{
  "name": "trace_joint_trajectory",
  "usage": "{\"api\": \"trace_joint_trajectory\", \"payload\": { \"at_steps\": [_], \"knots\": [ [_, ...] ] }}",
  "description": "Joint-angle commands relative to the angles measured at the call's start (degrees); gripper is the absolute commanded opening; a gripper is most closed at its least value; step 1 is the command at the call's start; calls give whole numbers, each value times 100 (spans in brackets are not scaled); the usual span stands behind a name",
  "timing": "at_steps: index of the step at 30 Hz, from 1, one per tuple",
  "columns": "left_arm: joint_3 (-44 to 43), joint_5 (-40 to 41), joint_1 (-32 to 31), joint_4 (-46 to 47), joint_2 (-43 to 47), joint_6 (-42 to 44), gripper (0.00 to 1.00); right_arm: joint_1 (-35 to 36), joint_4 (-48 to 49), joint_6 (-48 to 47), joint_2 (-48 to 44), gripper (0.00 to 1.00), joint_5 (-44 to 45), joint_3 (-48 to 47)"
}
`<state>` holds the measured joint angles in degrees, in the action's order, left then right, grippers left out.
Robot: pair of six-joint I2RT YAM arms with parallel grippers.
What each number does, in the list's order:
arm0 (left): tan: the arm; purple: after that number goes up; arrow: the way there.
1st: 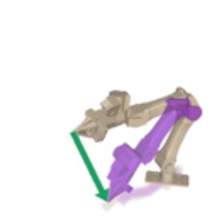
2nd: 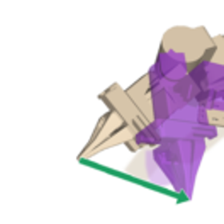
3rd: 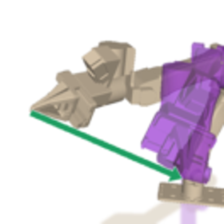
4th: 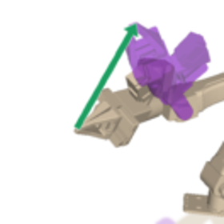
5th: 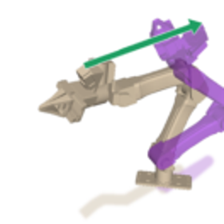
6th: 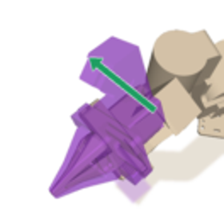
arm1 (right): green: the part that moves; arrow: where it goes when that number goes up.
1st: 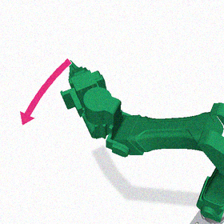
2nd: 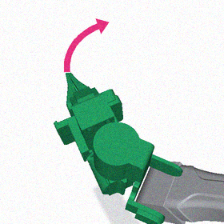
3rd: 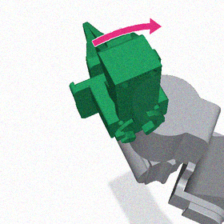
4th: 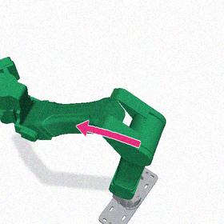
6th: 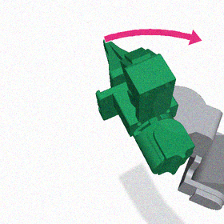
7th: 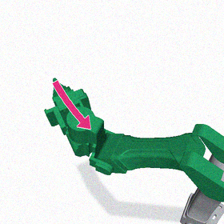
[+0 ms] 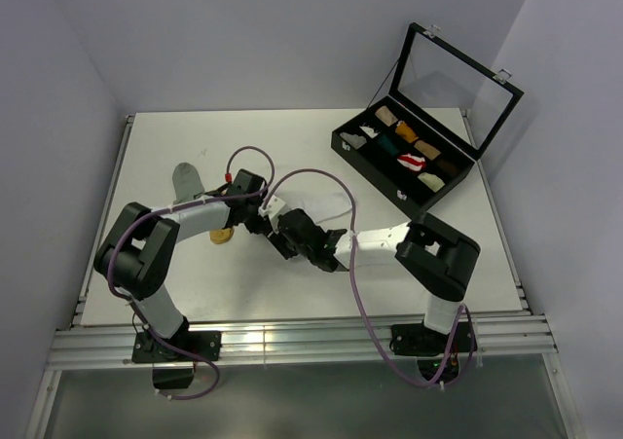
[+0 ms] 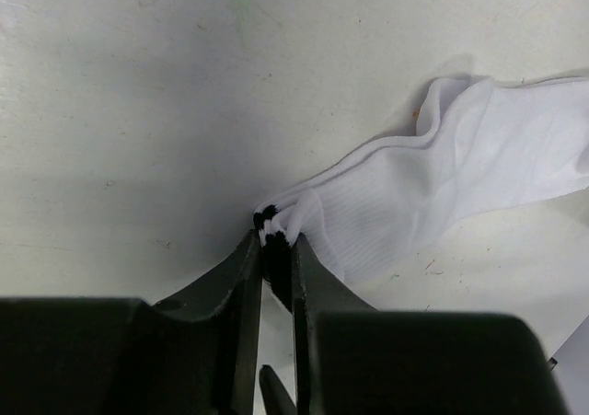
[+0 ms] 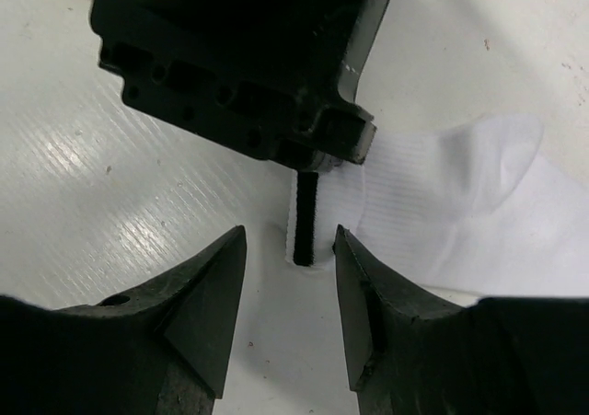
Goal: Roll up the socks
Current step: Roll the sock at the center of the board.
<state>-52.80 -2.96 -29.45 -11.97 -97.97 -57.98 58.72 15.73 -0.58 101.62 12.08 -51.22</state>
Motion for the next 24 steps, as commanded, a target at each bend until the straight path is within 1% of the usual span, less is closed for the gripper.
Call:
{"api": "trace_joint_trajectory", "payload": {
  "at_steps": [1,9,16,17,19,22,23,24],
  "knots": [
    [-64,41,-34,-324,-152,164,9,105,159,-153,68,50,155,-300],
    [-73,41,-34,-341,-152,164,8,105,62,-109,463,48,243,-380],
    [-73,41,-34,-333,-143,155,8,87,-52,49,718,45,462,-248],
    [-73,50,-34,-333,-134,155,8,87,-69,249,727,45,497,-239],
    [-64,41,-43,-324,-152,146,8,52,-166,330,789,44,506,-213],
    [-64,15,-34,-298,-152,146,9,-27,-297,488,885,37,454,-187],
    [-64,15,-43,-289,-143,137,9,-71,-324,523,903,29,445,-169],
    [-47,15,-34,-263,-117,129,9,-88,-351,602,938,23,436,-169]
  ]
}}
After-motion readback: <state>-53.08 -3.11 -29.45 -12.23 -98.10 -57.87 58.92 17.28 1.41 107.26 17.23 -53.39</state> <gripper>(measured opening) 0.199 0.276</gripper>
